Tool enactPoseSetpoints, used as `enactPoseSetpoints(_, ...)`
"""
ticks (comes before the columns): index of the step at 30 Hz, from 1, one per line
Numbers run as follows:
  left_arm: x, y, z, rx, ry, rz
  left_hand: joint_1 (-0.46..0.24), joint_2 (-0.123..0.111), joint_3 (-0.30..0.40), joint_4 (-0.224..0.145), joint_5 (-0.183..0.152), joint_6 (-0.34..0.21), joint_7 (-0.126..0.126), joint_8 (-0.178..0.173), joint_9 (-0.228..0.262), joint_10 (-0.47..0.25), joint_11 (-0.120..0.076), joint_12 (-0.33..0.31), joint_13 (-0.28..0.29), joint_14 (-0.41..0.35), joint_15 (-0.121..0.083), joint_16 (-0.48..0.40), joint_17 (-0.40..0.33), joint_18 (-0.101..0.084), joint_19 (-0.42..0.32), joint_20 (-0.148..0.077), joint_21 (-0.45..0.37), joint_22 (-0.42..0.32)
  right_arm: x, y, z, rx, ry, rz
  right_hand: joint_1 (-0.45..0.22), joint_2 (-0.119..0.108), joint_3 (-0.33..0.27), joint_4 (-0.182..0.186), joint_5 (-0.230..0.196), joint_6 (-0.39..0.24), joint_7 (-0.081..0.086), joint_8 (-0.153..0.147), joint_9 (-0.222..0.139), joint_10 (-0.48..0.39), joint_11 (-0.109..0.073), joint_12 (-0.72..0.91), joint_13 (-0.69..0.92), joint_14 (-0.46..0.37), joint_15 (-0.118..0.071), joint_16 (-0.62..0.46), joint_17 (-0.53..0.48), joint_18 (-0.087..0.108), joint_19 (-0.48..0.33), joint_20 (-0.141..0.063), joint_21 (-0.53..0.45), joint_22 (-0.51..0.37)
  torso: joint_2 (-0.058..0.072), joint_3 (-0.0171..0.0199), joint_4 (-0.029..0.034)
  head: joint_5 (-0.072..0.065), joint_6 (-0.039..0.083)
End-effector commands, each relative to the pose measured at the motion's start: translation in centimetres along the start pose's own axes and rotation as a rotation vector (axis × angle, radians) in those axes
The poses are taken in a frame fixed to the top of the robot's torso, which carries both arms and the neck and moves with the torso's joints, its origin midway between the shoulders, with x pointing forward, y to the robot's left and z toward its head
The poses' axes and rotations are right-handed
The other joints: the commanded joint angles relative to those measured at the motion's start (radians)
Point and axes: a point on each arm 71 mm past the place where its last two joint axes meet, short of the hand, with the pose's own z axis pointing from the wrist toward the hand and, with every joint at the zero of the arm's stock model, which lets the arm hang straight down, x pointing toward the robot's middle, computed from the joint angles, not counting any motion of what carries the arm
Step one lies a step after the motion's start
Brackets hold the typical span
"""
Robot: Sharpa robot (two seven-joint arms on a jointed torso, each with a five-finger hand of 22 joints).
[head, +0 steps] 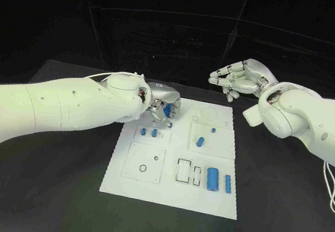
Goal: Assemble the parts on the task board
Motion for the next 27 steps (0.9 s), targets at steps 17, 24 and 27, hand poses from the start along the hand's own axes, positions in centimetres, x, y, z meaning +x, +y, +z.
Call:
enactPoseSetpoints(17,1.3,0.0,0.6,-0.010,0.065,0.017,-0.011,0.013,0.024,-0.011,-0.001,0.038,-0.006,-0.019,0.001,0.044,-0.005,-0.014,-0.018,0.026,-0.008,0.008,-0.008,-0.023,0.013,-0.005,0.033,0.036,0.1,0.2,0.1,-0.011,0.007,0.000,-0.005,0.001,-0.001,0.007,0.007,-0.008,0.000,0.004,0.000,0.002,0.002,-0.003,0.001,0.002,0.000,-0.005,-0.001,0.017,-0.005,-0.002,-0.002,0.001,0.000,0.0001,0.0002,-0.004,-0.005)
enactPoseSetpoints(24,1.4,-0.2,0.7,-0.004,0.067,0.016,-0.013,0.015,0.035,-0.015,-0.001,0.048,-0.008,-0.027,0.001,0.059,-0.008,-0.022,-0.026,0.026,-0.011,0.008,-0.014,-0.024,0.014,-0.007,0.039,0.044,0.1,0.3,0.1,-0.012,0.008,0.001,-0.005,0.001,-0.001,0.007,0.007,-0.008,0.000,0.004,0.000,0.002,0.002,-0.003,0.001,0.002,0.000,-0.005,-0.001,0.017,-0.005,-0.002,-0.002,0.001,-0.001,0.0006,0.0009,-0.004,-0.007)
enactPoseSetpoints(27,1.5,-0.2,0.8,-0.003,0.069,0.015,-0.016,0.017,0.041,-0.016,-0.001,0.051,-0.008,-0.031,0.000,0.066,-0.009,-0.026,-0.029,0.026,-0.011,0.008,-0.016,-0.024,0.015,-0.008,0.042,0.047,0.1,0.3,0.1,-0.012,0.008,0.001,-0.005,0.001,-0.001,0.007,0.007,-0.008,0.000,0.004,0.000,0.002,0.002,-0.003,0.001,0.002,0.000,-0.005,-0.001,0.017,-0.005,-0.002,-0.002,0.001,-0.001,0.0009,0.0008,-0.005,-0.007)
